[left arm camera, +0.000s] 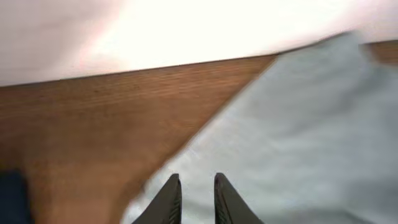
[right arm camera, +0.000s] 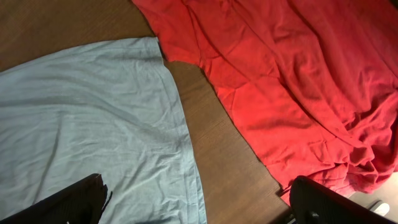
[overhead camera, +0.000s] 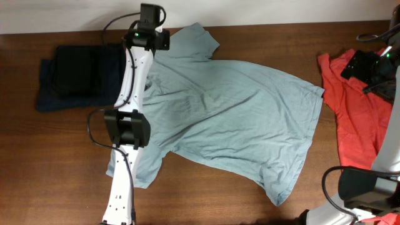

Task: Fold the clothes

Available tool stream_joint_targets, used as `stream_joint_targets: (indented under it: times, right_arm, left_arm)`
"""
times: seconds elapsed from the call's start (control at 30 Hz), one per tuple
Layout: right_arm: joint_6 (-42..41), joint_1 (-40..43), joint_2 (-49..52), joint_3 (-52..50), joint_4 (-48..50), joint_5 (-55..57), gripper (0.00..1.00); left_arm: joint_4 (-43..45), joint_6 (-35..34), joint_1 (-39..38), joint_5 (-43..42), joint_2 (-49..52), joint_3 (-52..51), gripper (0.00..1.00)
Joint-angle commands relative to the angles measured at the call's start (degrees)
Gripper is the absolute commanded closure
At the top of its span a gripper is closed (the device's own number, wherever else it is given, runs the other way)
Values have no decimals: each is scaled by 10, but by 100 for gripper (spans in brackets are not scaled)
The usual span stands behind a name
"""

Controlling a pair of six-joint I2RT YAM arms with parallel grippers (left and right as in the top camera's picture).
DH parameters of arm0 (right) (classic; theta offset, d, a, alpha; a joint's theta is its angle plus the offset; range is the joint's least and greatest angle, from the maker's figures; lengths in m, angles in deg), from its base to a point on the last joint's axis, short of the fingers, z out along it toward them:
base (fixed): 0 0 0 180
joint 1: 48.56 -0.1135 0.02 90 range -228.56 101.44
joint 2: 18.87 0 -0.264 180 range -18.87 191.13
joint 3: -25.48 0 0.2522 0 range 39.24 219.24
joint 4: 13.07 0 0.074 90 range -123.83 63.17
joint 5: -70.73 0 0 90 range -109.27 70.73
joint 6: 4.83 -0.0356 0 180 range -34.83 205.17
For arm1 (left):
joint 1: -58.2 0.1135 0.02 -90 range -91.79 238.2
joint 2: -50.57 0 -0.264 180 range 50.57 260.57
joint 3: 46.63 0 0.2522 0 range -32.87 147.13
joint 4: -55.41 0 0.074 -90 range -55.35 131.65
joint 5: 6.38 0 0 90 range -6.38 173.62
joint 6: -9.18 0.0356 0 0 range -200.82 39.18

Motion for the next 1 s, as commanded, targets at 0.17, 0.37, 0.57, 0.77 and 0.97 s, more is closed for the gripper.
stream_joint_targets:
  times: [0.17, 0.37, 0.57, 0.77, 0.97]
  right_arm:
    - [-7, 2, -2, -2, -2, 9, 1]
    - [-7, 2, -2, -2, -2, 9, 1]
    - [-7, 2, -2, -2, 7, 9, 1]
    - [1, 2, -2, -1, 69, 7, 1]
    - [90, -6, -3, -2, -4, -84, 23]
  left_arm:
    - [-182, -68, -7, -18, -173, 45, 78]
    - [-259, -73, -6, -18, -267, 45, 71]
    - [-348, -71, 8, 5, -346, 45, 66]
    - [-383, -69, 55, -27, -389, 40, 54]
    - [-383, -49, 107, -119, -406, 29, 34]
